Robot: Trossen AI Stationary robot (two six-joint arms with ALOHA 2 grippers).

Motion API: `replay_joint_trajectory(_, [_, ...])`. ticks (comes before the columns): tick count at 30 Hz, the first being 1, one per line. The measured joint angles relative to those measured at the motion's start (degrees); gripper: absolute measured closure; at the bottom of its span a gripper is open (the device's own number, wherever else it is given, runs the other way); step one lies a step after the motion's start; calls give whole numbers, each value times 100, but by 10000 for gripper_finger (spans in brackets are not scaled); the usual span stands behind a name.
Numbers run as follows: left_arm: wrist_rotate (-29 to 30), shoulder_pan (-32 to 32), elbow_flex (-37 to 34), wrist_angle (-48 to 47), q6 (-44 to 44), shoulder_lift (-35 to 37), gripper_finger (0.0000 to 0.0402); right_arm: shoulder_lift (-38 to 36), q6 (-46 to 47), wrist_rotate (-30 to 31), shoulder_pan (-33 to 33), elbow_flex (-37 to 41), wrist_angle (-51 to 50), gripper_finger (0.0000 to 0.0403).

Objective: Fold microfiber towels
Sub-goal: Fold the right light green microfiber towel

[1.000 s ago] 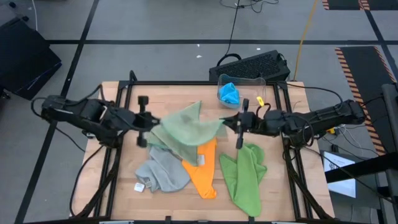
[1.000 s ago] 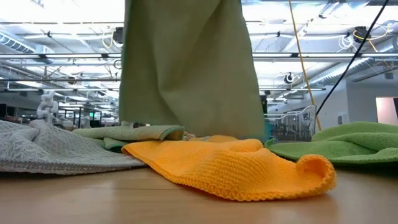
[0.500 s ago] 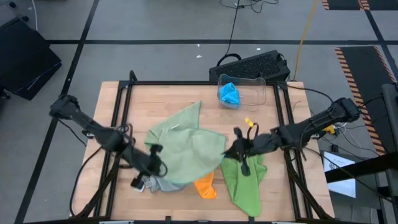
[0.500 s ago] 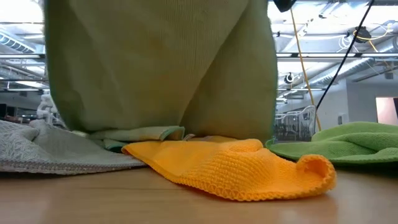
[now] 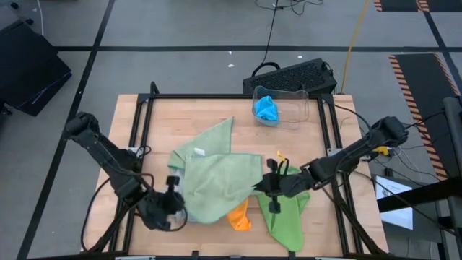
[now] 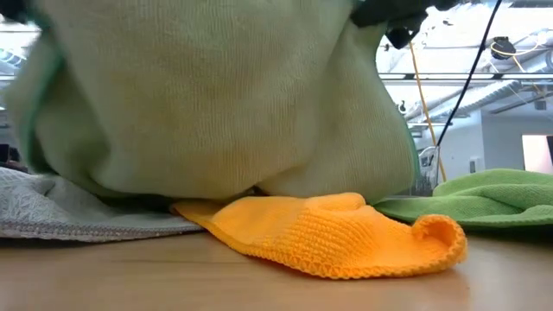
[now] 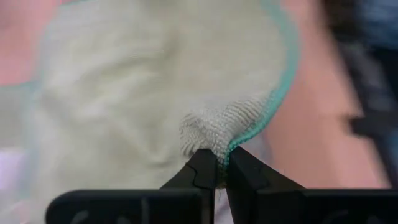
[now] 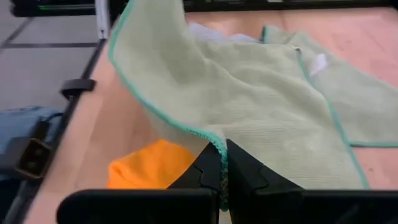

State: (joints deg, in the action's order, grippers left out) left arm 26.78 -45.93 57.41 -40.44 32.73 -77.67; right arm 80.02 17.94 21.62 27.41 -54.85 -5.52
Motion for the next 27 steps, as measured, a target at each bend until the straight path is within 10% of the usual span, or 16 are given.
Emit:
replay_joint_trajectory(17, [181,-33,-11,-1709,2823,-1133,174,71,-18,410,-329,0,7,401])
replay_joint_trajectory(27, [1039,-1110,0,989,2150,-1359,219,71,67,414,-787,0,-99,401])
